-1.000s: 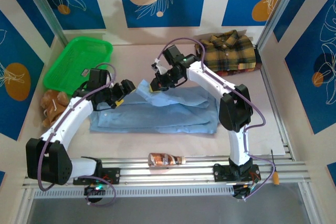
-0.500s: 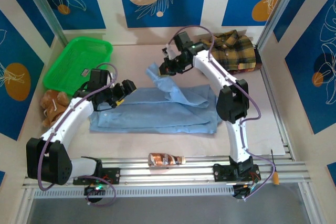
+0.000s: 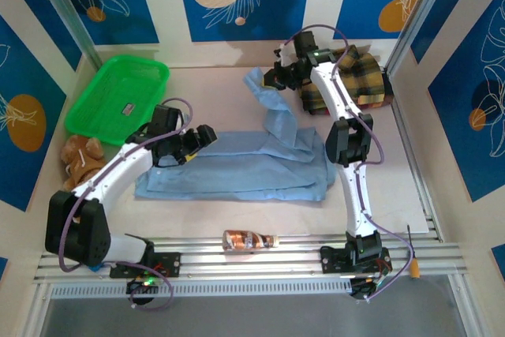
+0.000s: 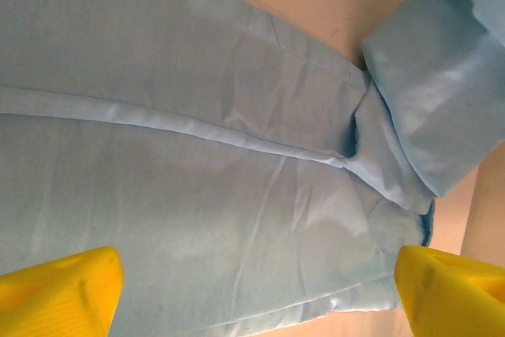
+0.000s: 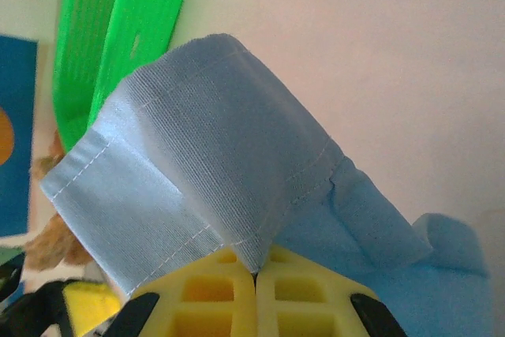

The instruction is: Fold and stack the long sleeve shirts

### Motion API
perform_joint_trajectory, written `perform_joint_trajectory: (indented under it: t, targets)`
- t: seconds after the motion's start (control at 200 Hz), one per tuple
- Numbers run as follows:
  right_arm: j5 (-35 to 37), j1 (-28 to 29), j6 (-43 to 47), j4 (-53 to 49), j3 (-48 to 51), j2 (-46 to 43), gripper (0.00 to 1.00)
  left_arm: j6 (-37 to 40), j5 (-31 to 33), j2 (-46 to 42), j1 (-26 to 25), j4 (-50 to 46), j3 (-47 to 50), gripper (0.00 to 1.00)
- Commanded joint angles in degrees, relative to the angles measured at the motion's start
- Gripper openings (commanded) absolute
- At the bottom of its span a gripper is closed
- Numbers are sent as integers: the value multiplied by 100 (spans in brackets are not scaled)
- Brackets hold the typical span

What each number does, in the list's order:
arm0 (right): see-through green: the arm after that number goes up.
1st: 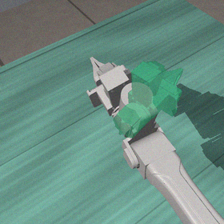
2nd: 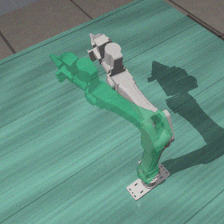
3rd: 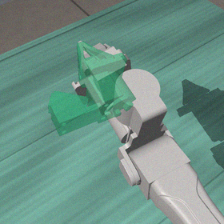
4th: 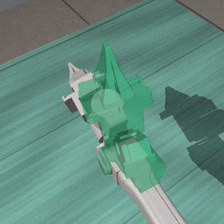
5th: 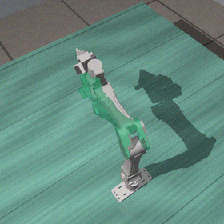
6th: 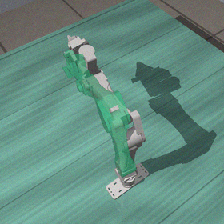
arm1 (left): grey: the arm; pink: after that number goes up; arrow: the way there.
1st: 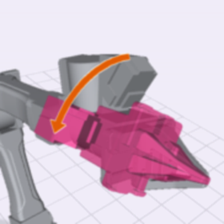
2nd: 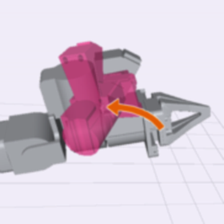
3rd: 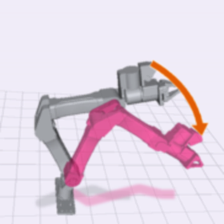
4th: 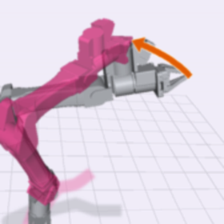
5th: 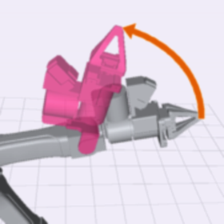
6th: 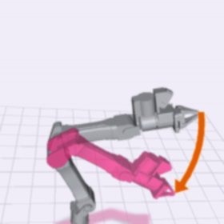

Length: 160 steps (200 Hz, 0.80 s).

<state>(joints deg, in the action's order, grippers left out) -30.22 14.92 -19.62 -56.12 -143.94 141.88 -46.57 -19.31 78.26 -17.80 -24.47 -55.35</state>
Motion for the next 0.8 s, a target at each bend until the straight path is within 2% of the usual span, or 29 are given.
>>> perform_joint_trajectory:
  t: [0.0,0.1,0.235,0.32,0.395,0.48,0.605,0.76,0.795]
  targets:
    - [-1079,390,-78,-97,646,-681,2,86,312,41,26,-288,-350,90]
    - [-1472,751,3,-62,1571,-1404,2,68,454,-34,189,-544,-519,90]
    - [-2239,1203,-444,296,2975,-2203,2,76,699,-210,416,-946,-777,90]
    - [-2657,1445,-955,615,3771,-2416,3,186,873,-311,468,-1171,-995,90]
    - [-2779,1624,-948,398,4025,-2337,4,288,982,-335,488,-1291,-1162,91]
    - [-2701,1638,-790,-55,3903,-1935,5,375,1008,-241,487,-1379,-1314,91]
    - [-2547,1350,-710,-391,3385,-1178,6,435,1020,-16,454,-1371,-1451,90]
    - [-2306,838,-746,-938,1745,75,11,578,1238,313,165,-1198,-1625,90]
    - [-2225,736,-744,-1092,1237,377,17,577,1237,431,89,-1155,-1673,90]
